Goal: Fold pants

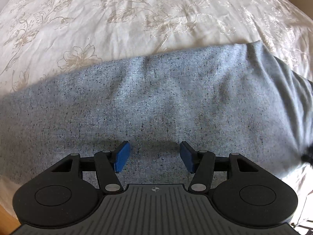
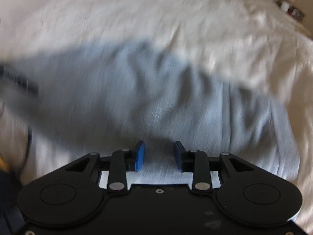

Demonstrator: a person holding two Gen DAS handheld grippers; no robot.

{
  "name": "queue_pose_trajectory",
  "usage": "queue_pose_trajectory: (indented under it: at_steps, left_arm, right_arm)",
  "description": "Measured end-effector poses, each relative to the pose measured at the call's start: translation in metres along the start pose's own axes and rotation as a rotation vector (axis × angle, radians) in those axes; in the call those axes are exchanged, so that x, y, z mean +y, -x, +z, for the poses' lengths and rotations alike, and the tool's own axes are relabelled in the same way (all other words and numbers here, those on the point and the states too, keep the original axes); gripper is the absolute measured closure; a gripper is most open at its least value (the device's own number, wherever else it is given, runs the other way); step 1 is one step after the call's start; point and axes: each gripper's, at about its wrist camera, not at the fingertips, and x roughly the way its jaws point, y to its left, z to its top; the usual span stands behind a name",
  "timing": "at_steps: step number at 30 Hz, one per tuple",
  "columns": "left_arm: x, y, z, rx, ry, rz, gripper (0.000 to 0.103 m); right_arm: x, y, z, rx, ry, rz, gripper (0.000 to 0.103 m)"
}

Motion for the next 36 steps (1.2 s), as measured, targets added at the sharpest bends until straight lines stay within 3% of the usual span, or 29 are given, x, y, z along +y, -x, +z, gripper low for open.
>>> queue_pose_trajectory:
  at_steps: [5,10,12,14,16,20,32,36]
  left_arm:
    - [0.02,0.006,-0.007,-0.033,0.046,-0.038,0.048]
    - [0.055,0.016,-0.022,-0.069,0.124,-0.127,0.048]
    - [0.072,0.021,-0.028,-0.094,0.156,-0.137,0.045]
    - [0.093,0.029,-0.038,-0.121,0.194,-0.144,0.03]
    - [0.114,0.037,-0.05,-0.141,0.233,-0.152,0.023]
    - [0.16,0.051,-0.072,-0.171,0.306,-0.108,0.013]
    - [0.314,0.066,-0.097,-0.221,0.488,-0.031,0.012]
    - [0.343,0.066,-0.091,-0.243,0.465,-0.023,0.012]
  right_arm:
    - [0.003,0.021,0.005,-0.061,-0.07,-0.013,0.068]
    - [0.026,0.025,0.039,-0.143,-0.01,0.006,0.062]
    - [0.046,0.026,0.053,-0.164,0.029,0.029,0.062]
    - [0.066,0.026,0.065,-0.175,0.066,0.054,0.06]
    - [0.088,0.024,0.076,-0.178,0.097,0.084,0.059]
    - [0.134,0.024,0.091,-0.186,0.146,0.14,0.057]
    - [0.276,0.036,0.12,-0.194,0.206,0.229,0.052]
    - [0.31,0.04,0.124,-0.192,0.217,0.23,0.051]
